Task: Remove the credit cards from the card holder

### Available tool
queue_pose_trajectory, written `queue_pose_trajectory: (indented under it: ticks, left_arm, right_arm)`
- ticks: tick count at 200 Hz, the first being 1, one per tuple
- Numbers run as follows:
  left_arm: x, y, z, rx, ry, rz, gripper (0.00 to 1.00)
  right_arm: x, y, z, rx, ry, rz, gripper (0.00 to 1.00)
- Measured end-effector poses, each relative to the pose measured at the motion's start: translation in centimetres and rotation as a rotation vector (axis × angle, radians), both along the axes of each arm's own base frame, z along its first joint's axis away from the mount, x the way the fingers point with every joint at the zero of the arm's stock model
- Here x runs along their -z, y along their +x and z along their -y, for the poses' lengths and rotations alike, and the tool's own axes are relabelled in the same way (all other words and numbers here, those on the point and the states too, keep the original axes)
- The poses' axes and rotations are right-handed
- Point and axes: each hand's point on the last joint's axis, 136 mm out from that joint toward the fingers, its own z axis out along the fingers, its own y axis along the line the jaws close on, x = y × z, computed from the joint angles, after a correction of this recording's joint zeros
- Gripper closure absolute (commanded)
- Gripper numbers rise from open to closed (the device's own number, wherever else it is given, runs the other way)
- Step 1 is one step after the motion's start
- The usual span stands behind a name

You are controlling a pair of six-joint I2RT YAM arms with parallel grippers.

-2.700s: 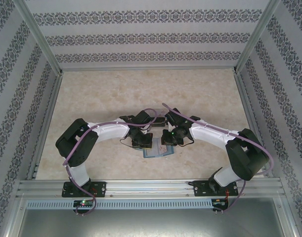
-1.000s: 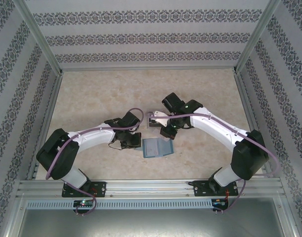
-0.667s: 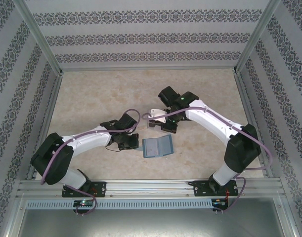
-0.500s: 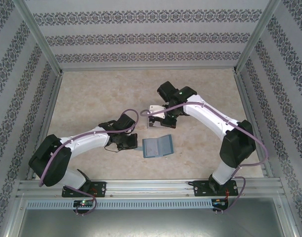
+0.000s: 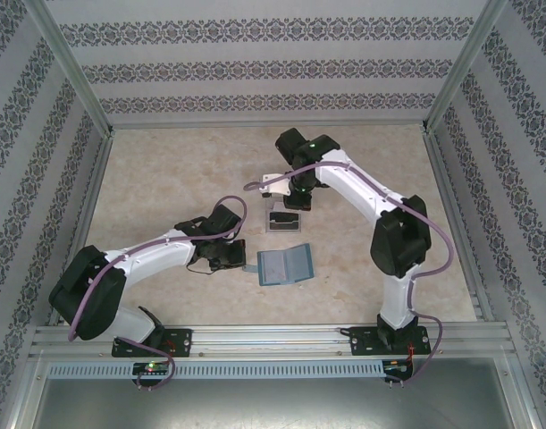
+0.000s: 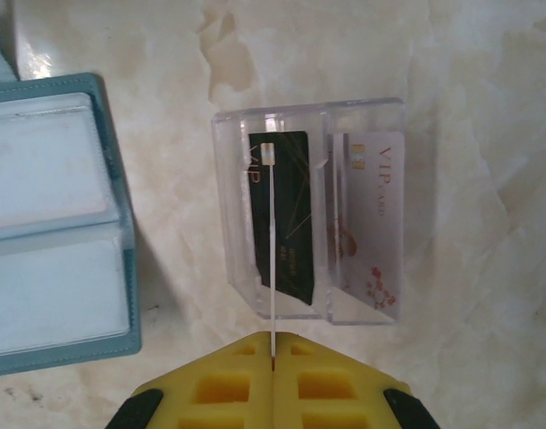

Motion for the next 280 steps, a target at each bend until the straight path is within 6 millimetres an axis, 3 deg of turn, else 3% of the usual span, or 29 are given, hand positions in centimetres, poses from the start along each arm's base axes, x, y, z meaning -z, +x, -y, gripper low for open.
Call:
queue_pose_trajectory:
  ticks: [36,106,178,252,280]
  left_arm:
    - [0.0,0.3,-0.4,-0.017,0.003,0.000,1.00]
    - [0.0,1.1,-1.3,-0.056,0.001,-0.003,1.00]
    - [0.0,1.2,-1.5,-0.061,-0.002,-0.006,1.00]
    - [0.1,1.4,-1.8,-0.074,0.000,-0.009,1.00]
    - [0.0,1.4,-1.8,-0.074,0.000,-0.008,1.00]
  right_arm:
    - [0.5,1.9,-0.6,-0.021,-0.019,0.005,1.00]
    - [2.0,3.9,-1.0,-0.047,-0.069,-0.015,1.00]
    - [4.2,3.3,-0.5,-0.066,-0.120,-0.087,1.00]
    - [4.8,2.7,-0.7,-0.070,-0.118,-0.138,1.00]
    - [5.8,2.7,-0.4,-0.065,-0.130,-0.163,0.95]
